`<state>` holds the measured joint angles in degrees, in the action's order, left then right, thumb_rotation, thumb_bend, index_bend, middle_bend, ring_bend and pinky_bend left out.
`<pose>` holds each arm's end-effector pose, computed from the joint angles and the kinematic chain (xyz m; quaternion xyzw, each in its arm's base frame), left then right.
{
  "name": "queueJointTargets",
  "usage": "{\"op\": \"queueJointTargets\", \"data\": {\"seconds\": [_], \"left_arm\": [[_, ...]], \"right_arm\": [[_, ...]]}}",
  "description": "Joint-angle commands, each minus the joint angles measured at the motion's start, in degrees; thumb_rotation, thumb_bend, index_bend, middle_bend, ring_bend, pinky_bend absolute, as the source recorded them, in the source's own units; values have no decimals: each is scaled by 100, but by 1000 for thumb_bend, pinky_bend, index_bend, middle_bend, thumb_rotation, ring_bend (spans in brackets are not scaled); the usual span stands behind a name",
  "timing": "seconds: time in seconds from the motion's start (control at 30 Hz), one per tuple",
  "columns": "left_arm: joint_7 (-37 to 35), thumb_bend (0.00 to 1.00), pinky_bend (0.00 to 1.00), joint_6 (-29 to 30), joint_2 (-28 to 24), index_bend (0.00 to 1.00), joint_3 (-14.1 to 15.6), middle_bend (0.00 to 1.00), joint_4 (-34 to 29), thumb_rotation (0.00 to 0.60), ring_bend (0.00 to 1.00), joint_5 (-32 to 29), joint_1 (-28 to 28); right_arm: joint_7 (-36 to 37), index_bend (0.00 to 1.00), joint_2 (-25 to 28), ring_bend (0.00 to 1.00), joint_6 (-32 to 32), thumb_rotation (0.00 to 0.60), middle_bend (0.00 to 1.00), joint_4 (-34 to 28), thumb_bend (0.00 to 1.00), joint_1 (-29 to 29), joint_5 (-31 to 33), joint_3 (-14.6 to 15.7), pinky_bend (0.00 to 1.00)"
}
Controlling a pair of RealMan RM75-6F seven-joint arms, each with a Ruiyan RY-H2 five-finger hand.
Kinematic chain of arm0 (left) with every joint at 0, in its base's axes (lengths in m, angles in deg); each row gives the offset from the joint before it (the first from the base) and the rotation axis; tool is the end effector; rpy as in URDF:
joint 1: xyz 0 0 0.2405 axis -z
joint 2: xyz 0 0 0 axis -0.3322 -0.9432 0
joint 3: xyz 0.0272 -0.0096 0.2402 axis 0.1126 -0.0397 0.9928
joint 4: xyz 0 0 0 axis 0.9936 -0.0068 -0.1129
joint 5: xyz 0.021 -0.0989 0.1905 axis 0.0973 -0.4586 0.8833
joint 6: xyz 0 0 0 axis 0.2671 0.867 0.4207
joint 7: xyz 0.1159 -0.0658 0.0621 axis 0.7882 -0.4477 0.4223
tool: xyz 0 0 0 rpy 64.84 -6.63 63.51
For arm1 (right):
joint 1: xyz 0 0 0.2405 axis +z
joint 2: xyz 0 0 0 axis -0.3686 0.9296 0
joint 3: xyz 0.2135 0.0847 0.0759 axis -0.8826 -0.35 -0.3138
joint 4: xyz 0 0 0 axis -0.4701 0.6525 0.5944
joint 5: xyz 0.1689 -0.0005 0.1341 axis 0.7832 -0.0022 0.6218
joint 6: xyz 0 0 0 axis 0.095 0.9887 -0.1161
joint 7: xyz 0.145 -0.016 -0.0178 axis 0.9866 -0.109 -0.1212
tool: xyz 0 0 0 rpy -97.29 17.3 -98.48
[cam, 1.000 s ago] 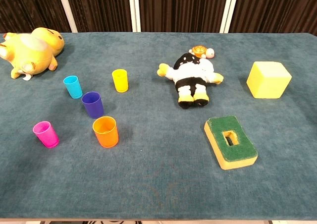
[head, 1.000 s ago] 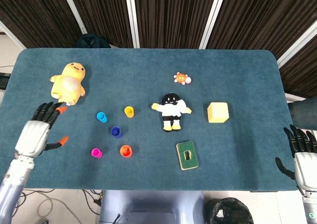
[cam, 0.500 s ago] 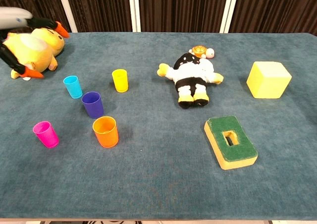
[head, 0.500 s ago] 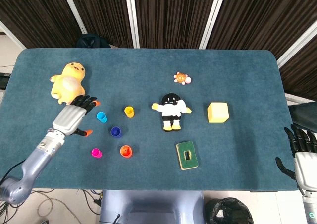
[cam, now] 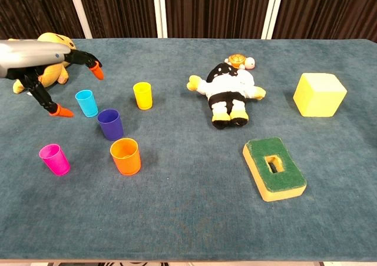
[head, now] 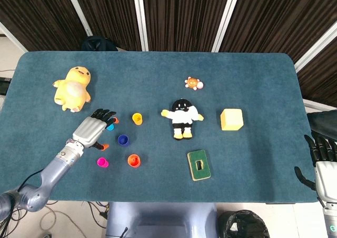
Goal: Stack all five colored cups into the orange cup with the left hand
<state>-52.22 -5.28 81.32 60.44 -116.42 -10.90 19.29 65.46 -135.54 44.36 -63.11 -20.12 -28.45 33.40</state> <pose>-0.1739 0.3337 0.0251 -0.7818 -0.3776 -0.2946 0.3992 -0.3070 -0.1743 0.1698 0.5653 -0.3521 0.4011 0.6289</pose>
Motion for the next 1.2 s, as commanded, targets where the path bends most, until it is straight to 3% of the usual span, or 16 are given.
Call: {"op": "queueJointTargets", "data": {"seconds": [0.03, 0.43, 1.2], "left_arm": [[178, 162, 43, -4, 226, 259, 35, 78, 174, 600, 0, -170, 127], [624, 185, 42, 85, 715, 319, 133, 93, 428, 600, 0, -455, 397], [736, 252, 43, 207, 993, 432, 338, 122, 627, 600, 0, -595, 541]], "right_arm": [[9, 72, 2, 72, 1, 600, 44, 3, 373, -1, 5, -4, 36], [18, 72, -11, 72, -22, 600, 44, 21, 374, 5, 68, -32, 36], [35, 72, -23, 72, -47, 600, 44, 34, 373, 20, 103, -55, 36]]}}
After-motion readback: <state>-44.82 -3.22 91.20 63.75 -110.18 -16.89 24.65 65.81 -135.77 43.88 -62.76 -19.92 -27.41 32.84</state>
